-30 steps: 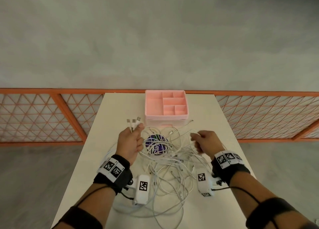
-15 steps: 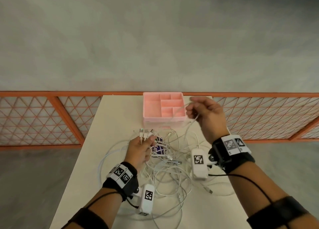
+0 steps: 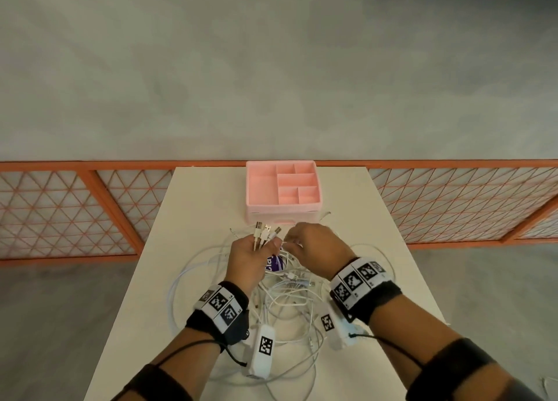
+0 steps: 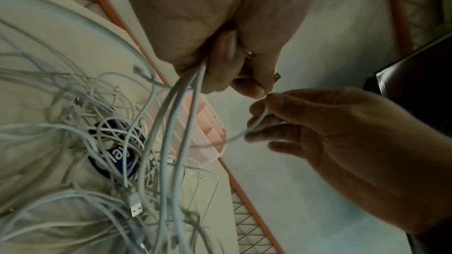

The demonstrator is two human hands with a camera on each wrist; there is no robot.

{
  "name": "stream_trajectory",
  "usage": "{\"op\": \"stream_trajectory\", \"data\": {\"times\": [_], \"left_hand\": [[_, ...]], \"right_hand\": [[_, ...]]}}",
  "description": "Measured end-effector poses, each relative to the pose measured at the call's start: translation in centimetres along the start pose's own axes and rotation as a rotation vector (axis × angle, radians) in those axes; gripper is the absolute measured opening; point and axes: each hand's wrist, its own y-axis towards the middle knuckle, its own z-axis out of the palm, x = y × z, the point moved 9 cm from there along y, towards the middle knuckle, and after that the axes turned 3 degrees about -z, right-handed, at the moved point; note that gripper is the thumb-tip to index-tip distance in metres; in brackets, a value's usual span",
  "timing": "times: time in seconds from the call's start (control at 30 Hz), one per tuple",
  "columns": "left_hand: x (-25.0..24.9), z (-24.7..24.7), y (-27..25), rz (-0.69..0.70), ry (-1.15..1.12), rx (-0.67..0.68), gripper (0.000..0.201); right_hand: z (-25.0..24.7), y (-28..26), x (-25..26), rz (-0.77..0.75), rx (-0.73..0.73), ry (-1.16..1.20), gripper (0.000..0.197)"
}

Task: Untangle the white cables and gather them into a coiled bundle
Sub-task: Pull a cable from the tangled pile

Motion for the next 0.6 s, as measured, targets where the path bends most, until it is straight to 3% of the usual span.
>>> {"op": "stream_trajectory", "data": {"times": [0.07,0.17,0.27,0.4,0.47,0.6], "left_hand": [[0.2,0.0,0.0,-0.023,-0.048,0.005,0.017],[0.5,-0.5,0.0,-0.046,-0.073,0.026,0.014],[0.8,-0.9,-0.2,-0.077,-0.133,0.077,0.015],[0.7,-0.7,-0.3,-0.089,-0.137,0.119,0.014],[0.5,-0.6,-0.1,-0.082,-0.130,0.110,0.017],[0.5,-0.4,0.3,-0.088,-0.108,0.099,0.020]], "right_hand": [[-0.1,0.3,-0.2,0.020,-0.008,0.182,0.023],[-2.6,0.5,-0.9,0.002,-0.163,0.307,0.015],[-6.4,0.2,-3.9,0.144,-0.390,0.410,0.011],[-9.5,-0.3,-8.2,0.302,-0.572,0.417,0.015],[-9.9,-0.7,-9.7,0.359,-0.607,0.439,0.015],[-8.9,-1.4,-10.7,0.393,-0.516,0.339,0.015]]}}
